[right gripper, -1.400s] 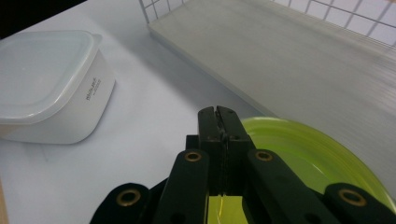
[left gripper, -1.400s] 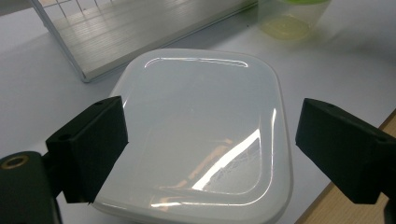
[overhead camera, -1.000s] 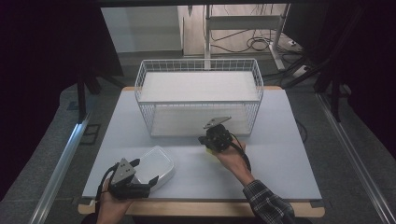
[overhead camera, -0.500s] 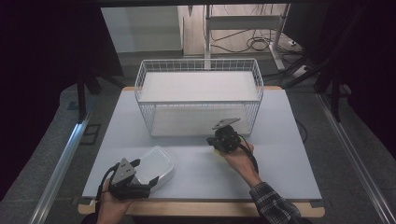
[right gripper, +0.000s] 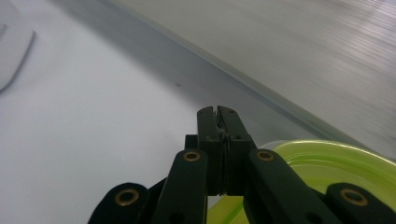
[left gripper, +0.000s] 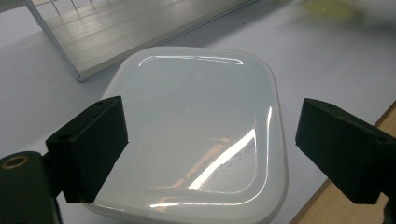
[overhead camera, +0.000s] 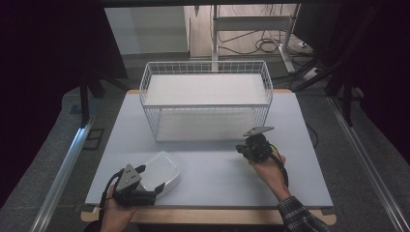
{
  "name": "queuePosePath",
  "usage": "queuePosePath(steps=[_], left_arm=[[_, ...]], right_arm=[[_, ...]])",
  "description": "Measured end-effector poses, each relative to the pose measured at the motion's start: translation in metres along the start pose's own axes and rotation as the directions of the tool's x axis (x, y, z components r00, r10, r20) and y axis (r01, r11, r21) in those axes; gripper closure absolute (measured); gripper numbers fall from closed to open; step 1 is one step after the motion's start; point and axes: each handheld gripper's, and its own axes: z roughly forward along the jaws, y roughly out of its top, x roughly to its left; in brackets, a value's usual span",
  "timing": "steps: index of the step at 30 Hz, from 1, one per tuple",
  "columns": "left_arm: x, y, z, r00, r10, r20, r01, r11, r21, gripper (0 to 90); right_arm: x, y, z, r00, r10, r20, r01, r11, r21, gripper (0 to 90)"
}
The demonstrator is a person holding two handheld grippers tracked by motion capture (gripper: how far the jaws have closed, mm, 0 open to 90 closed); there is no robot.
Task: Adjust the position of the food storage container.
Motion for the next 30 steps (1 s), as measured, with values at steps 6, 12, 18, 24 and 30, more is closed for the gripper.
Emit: queuePosePath(steps=[6,12,18,24,30], left_arm=[[0.0,0.001,0.0,0.9997,-0.022,0.008,0.022,0.9998,0.004,9.9],[-0.001,0.002,-0.002,0.9995,-0.028,0.017,0.028,0.9996,-0.004,12.2],[0.001,0.002,-0.006,0.9994,-0.03,0.015,0.03,0.9995,-0.011,17.4],[0.008,-0.003,-0.023,0.9985,-0.05,0.02,0.051,0.9983,-0.027,40.1],[0.013,-0.015,-0.039,0.9952,-0.098,-0.004,0.098,0.9951,-0.017,69.6]], right_arm=[[-0.019,-0.016,-0.018,0.998,0.05,0.038,-0.05,0.999,-0.007,88.0],[-0.035,-0.033,-0.035,0.9925,0.092,0.08,-0.091,0.996,-0.017,87.7],[-0.042,-0.043,-0.044,0.9878,0.12,0.099,-0.118,0.993,-0.026,86.8],[-0.029,-0.039,-0.046,0.9946,0.03,0.099,-0.025,0.999,-0.044,87.6],[-0.025,-0.038,-0.046,0.9953,0.021,0.095,-0.016,0.999,-0.05,88.0]])
